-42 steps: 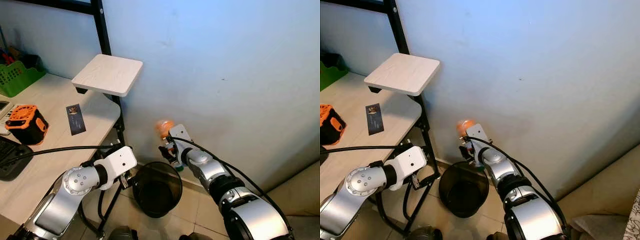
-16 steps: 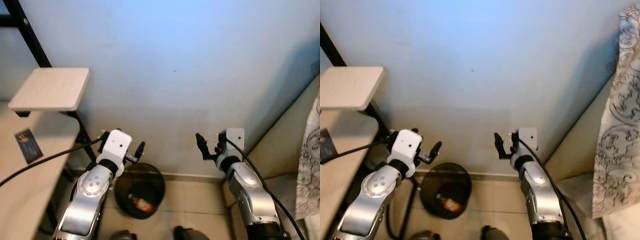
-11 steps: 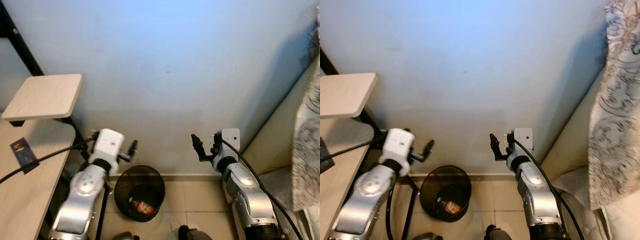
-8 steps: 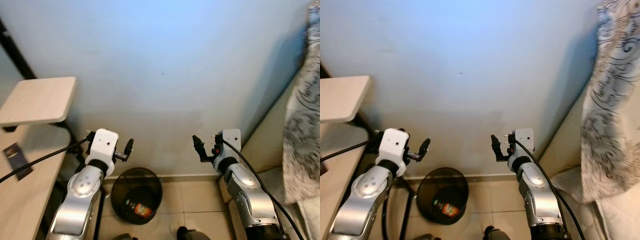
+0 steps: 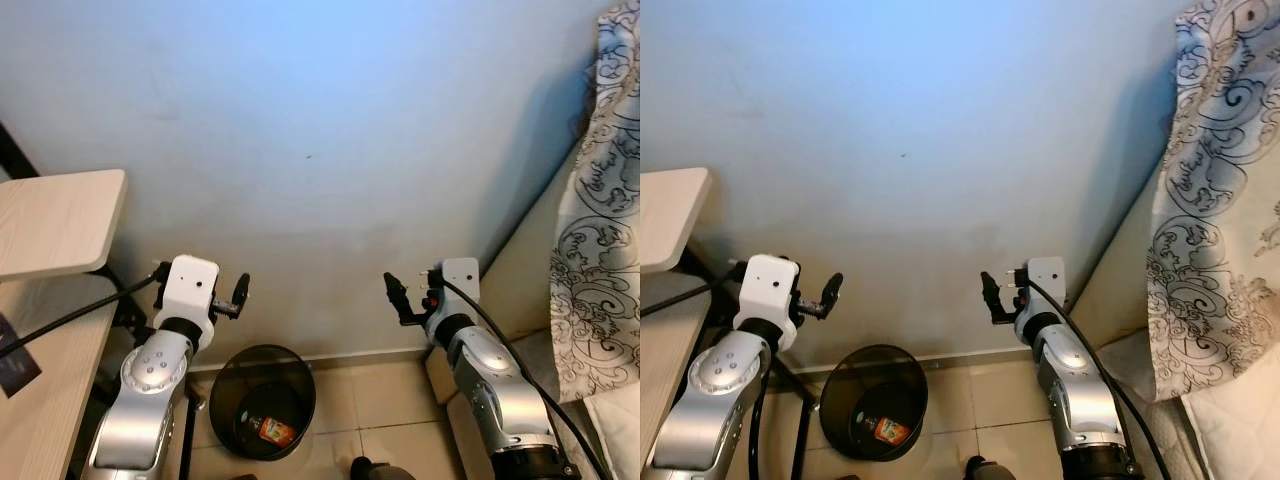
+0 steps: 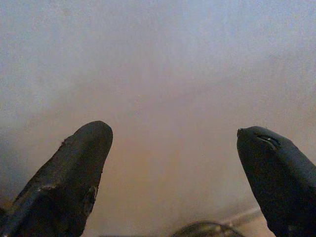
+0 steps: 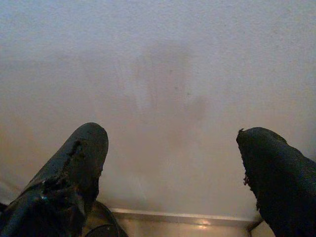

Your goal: Clean up the room

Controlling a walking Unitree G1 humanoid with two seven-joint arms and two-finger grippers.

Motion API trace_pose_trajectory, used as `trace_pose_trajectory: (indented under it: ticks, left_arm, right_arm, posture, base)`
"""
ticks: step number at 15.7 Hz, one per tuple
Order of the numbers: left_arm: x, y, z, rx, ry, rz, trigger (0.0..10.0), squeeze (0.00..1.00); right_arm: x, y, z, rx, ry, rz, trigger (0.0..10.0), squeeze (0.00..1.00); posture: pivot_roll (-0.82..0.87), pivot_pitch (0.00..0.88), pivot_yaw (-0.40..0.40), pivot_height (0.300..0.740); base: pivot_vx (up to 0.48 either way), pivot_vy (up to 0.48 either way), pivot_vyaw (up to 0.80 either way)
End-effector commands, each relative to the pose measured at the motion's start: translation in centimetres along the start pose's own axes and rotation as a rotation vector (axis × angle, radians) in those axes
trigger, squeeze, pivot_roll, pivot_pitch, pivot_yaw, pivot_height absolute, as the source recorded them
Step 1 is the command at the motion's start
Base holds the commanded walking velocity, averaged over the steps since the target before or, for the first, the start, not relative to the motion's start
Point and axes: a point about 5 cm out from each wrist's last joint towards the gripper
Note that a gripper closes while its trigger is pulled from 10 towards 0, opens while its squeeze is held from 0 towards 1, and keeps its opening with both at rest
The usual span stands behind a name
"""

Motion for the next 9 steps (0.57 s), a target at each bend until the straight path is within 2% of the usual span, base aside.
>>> trace_pose_trajectory:
  ticks: [1, 5, 7, 9]
  left_arm:
    - [0.2, -0.1, -0.2, 0.018, 0.020, 0.005, 10.0, 0.47]
    - [0.5, -0.3, 0.1, 0.008, -0.016, 0.029, 10.0, 0.48]
    - [1.2, -0.5, 0.5, -0.010, -0.027, 0.111, 10.0, 0.51]
    - [1.2, -0.6, 0.4, 0.040, 0.019, 0.109, 10.0, 0.56]
  right_arm:
    - [0.3, -0.1, -0.1, 0.005, 0.019, 0.005, 10.0, 1.00]
    - [0.5, -0.3, 0.3, -0.011, 0.018, 0.008, 10.0, 1.00]
    - [0.5, -0.3, 0.4, -0.028, 0.039, 0.008, 10.0, 1.00]
    - [0.6, -0.3, 0.9, -0.050, 0.087, 0.008, 10.0, 1.00]
  posture:
    - [0.12, 0.019, 0.009, 0.740]
    - [0.12, 0.012, 0.001, 0.740]
    - [0.11, 0.012, 0.002, 0.740]
    - [0.12, 0.013, 0.001, 0.740]
  base:
    - [0.000, 0.000, -0.76]
    - [0.000, 0.000, -0.76]
    - [0.000, 0.000, -0.75]
    - [0.000, 0.000, -0.76]
Point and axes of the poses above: a point about 5 cm out from each wrist's last joint towards the gripper, its own y axis pointing back from the gripper into the wrist, its own x axis along the axis of the wrist's last joint, z = x × y, and after that the axes turned 5 degrees about y, right-handed
